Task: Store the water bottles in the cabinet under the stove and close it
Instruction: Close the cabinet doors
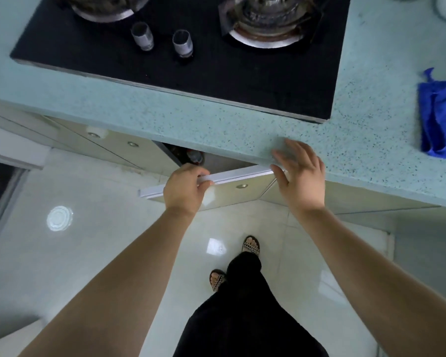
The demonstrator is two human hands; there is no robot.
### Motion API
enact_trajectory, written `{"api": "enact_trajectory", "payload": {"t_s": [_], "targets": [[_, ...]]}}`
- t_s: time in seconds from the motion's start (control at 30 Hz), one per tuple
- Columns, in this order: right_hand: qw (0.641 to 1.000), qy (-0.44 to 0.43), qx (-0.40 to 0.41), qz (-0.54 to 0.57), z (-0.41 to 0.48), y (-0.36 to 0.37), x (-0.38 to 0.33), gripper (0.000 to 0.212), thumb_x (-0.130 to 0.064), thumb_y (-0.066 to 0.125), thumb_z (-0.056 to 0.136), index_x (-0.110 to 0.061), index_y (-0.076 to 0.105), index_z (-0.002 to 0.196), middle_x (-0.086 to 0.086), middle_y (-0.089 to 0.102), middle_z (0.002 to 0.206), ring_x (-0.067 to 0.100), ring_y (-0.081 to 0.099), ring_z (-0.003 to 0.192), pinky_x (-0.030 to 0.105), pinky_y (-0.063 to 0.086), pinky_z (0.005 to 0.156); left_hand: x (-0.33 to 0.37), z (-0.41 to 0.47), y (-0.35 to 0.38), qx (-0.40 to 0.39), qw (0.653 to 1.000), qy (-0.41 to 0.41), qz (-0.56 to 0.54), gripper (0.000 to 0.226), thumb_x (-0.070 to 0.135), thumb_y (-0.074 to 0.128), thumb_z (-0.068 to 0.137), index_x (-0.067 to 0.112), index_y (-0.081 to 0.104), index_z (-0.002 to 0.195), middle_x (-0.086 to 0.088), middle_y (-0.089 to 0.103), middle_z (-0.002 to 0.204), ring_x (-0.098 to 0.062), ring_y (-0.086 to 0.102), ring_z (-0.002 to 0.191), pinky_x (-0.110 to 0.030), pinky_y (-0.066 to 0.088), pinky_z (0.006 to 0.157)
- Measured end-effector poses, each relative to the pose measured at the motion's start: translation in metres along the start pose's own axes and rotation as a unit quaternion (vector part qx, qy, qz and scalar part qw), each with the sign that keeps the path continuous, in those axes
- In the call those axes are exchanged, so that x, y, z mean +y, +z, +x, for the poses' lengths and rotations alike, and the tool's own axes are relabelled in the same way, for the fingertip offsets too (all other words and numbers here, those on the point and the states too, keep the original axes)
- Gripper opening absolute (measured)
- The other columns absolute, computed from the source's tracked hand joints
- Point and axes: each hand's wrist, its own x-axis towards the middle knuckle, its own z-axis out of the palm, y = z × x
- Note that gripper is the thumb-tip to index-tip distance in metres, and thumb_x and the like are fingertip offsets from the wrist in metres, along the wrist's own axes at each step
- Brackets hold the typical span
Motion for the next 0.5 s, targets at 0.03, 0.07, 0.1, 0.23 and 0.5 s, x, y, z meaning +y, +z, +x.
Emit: {"api": "enact_trajectory", "payload": {"t_s": [0.03,0.07,0.1,0.23,0.5], "targets": [[1.0,-0.003,0.001,-0.001,0.003,0.002,-0.003,0.027,-0.024,0.062,0.084,-0.019,0.067,0.11,0.009,0.058,0.128,0.032,0.049,0.122,0.048,0.039,0.095,-0.001,0.001,-0.002,-0.003,1.0,0.0,0.003,0.019,0.029,0.069,0.08,0.022,0.069,0.098,0.0,0.065,0.1,-0.021,0.059,0.092,-0.027,0.042,0.07],[1.0,0.001,0.002,-0.002,0.006,0.004,-0.004,0.026,-0.025,0.063,0.084,-0.02,0.067,0.11,0.008,0.058,0.128,0.032,0.049,0.122,0.047,0.039,0.095,-0.001,0.001,-0.003,-0.007,1.0,0.0,0.006,0.019,0.031,0.069,0.08,0.023,0.069,0.097,0.001,0.065,0.099,-0.021,0.059,0.091,-0.028,0.042,0.07],[1.0,0.006,0.005,-0.004,0.007,0.005,-0.005,0.026,-0.026,0.063,0.085,-0.021,0.068,0.109,0.008,0.059,0.128,0.031,0.049,0.122,0.046,0.039,0.094,-0.002,0.001,-0.002,-0.008,1.0,0.002,0.01,0.018,0.032,0.069,0.08,0.023,0.069,0.096,0.001,0.065,0.098,-0.022,0.06,0.09,-0.029,0.044,0.069],[1.0,0.014,0.025,0.001,0.007,0.01,-0.004,0.024,-0.028,0.06,0.088,-0.024,0.068,0.109,0.005,0.058,0.129,0.026,0.044,0.123,0.042,0.037,0.093,-0.008,0.013,-0.001,0.006,1.0,0.019,-0.001,0.015,0.032,0.069,0.08,0.024,0.068,0.092,0.002,0.065,0.094,-0.023,0.06,0.089,-0.03,0.045,0.069],[0.997,0.05,0.036,-0.04,0.0,0.022,-0.017,0.032,-0.033,0.054,0.09,-0.026,0.059,0.121,0.006,0.05,0.138,0.026,0.036,0.132,0.038,0.025,0.103,-0.012,0.035,-0.002,0.05,0.998,0.023,-0.016,0.017,0.036,0.073,0.074,0.023,0.068,0.083,0.005,0.064,0.093,-0.022,0.056,0.091,-0.026,0.036,0.063]]}}
